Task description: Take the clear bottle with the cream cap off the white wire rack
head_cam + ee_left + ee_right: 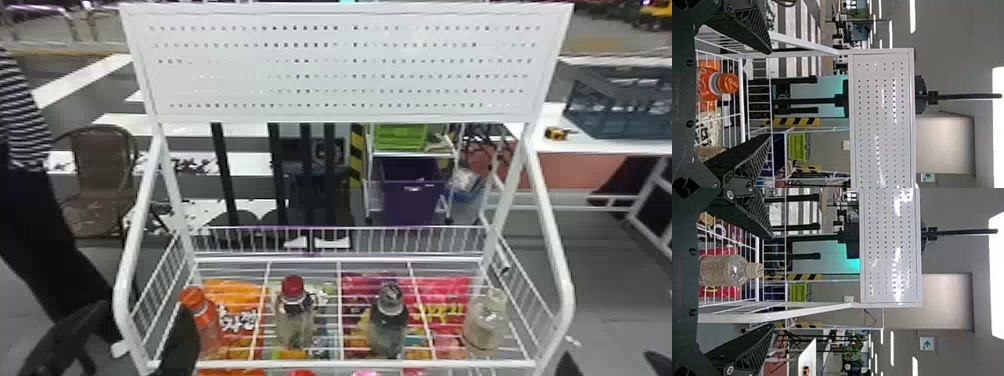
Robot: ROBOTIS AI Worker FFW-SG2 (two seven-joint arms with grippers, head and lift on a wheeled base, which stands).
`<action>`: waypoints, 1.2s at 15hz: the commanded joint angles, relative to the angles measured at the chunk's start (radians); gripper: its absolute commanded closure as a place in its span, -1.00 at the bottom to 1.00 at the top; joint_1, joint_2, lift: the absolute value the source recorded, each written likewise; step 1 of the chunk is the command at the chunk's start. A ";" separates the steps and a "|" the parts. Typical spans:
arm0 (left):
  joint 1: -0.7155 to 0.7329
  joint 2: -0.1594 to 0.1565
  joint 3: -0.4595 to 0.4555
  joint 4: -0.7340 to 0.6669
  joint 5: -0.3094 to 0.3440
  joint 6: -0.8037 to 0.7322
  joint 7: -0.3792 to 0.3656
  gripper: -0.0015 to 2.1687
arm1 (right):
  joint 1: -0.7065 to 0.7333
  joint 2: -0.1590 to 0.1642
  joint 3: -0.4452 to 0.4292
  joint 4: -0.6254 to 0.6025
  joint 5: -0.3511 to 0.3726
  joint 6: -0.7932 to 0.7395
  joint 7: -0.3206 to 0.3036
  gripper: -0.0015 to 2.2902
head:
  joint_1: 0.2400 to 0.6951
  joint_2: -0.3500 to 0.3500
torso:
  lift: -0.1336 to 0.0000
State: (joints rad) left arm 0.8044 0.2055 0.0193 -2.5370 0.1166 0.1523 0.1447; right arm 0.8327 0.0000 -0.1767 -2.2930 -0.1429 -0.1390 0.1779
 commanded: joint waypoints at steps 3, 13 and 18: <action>-0.004 0.000 -0.018 -0.003 -0.020 0.043 0.004 -0.87 | -0.187 0.001 0.025 0.362 0.040 -0.184 -0.001 -0.91 | 0.14 0.00 | 1.00; -0.033 0.003 -0.052 -0.003 -0.048 0.135 0.007 -0.87 | -0.517 0.001 0.115 0.698 0.138 -0.076 -0.057 -0.91 | 0.14 0.00 | 1.00; -0.034 0.011 -0.045 -0.002 -0.046 0.145 0.006 -0.87 | -0.590 0.001 0.128 0.713 0.161 0.059 -0.089 -0.91 | 0.14 0.00 | 1.00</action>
State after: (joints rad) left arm 0.7713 0.2153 -0.0274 -2.5393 0.0704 0.2965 0.1503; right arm 0.2586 0.0000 -0.0519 -1.5807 0.0099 -0.1185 0.0920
